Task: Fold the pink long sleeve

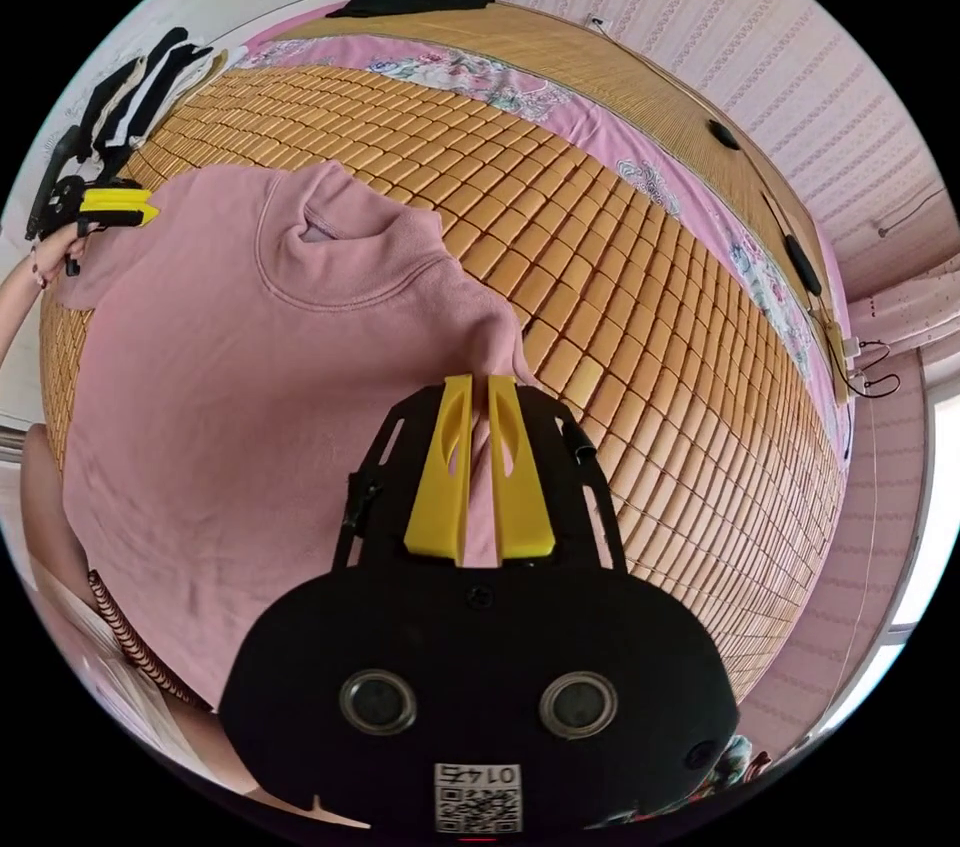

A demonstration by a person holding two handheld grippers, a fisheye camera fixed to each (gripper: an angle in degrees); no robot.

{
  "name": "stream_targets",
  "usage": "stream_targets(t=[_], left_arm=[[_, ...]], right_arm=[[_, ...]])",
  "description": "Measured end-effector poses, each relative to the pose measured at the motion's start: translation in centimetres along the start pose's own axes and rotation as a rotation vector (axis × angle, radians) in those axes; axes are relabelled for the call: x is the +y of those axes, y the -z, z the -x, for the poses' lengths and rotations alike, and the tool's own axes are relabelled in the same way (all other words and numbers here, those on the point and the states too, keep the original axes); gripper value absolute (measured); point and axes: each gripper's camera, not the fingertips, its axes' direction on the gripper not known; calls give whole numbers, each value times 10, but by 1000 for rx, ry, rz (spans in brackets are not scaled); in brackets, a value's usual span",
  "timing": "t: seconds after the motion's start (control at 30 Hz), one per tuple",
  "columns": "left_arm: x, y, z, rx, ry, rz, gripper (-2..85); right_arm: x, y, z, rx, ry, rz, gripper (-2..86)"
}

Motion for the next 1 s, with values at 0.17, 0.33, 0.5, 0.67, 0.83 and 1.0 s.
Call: stream_targets(t=[0.17,0.33,0.5,0.67,0.83,1.0], left_arm=[[-5,-2,12,-39,177,-12,56],[17,40,9,-54,186,-75,89],[110,88,-36,191,98,-148,96],[243,90,-105,402,203,37,121],[307,102,-144,377,283,119,130],[308,112,-158,392,230,109,80]], right_arm=[[3,4,-11,-19,-104,-18,56],[82,60,-9,-20,-175,-159,70],[241,102,64,-240,-287,-66,139],[344,109,126,-272,-446,110,148],[364,94,151,-346,-519,206,150],[345,93,189,-222,-426,247,75]])
